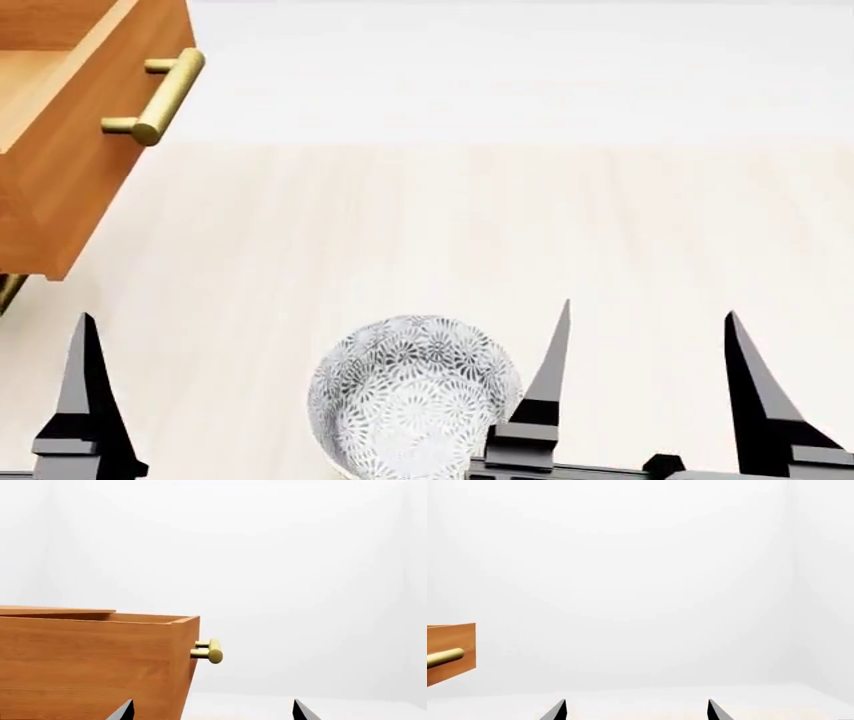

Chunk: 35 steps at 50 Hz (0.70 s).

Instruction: Put the bowl on top of the cabinet.

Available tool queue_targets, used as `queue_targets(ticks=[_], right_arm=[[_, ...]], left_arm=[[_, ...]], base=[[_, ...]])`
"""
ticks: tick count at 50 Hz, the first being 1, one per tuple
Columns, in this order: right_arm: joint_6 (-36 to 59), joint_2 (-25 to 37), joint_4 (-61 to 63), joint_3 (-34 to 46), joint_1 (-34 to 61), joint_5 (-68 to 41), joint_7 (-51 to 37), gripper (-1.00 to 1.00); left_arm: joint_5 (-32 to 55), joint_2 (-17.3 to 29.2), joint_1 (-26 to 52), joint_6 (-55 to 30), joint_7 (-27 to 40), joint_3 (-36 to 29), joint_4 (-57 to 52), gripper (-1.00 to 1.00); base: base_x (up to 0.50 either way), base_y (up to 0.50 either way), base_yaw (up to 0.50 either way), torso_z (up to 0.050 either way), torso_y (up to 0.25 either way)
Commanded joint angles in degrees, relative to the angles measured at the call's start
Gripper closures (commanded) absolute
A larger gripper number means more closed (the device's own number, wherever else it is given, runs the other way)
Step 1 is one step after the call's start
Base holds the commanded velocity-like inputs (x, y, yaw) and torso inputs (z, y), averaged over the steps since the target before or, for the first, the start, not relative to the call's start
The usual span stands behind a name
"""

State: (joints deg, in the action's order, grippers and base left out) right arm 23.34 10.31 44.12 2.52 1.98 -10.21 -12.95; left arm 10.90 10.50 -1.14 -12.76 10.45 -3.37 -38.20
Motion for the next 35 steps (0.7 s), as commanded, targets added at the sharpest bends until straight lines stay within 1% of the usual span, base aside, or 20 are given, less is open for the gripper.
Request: queue_targets(ticks=[1,2,4,6,11,35], right_arm=[[1.2,-1.14,1.2,-1.29,-1.04,0.46,0.63,-1.0],[0.82,-1.11,1.2,-1.37,-1.12,0.37,0.62,-1.0],[3.4,0.3,1.74,0.48,-0.67,3.16,-0.04,-1.0],[2.42,0.41,1.9,0.49,-1.02,2.11,0.72,-1.0],[3.71,1.06,2.4,1.58,-0.61,3.35,0.18,-1.0],[3.72,1.66,2.47,1.54,-0.64,1.88,-0.61,-1.0]], left_arm=[[-1.36,-0.9,-1.12,-0.89,-0.05,0.57,-0.86,-1.0],[-1.28,-0.84,-1.14,-0.97,0.01,0.56,-1.07,-1.0],[-1.17,-0.77,-1.15,-0.72,0.08,0.58,-0.84,-1.0],[-1.15,-0.69,-1.08,-0.81,0.2,0.46,-0.88,-1.0],[-1.14,-0.47,-1.11,-0.56,0.4,0.19,-0.67,-1.0],[-0.78,0.56,-1.1,-0.71,1.62,-0.62,-0.88,-1.0]], base=[[0.0,0.0,0.0,0.0,0.0],[0.0,0.0,0.0,0.0,0.0],[0.0,0.11,0.0,0.0,0.0],[0.0,0.5,0.0,0.0,0.0],[0.0,0.5,0.0,0.0,0.0],[0.0,0.5,0.0,0.0,0.0]])
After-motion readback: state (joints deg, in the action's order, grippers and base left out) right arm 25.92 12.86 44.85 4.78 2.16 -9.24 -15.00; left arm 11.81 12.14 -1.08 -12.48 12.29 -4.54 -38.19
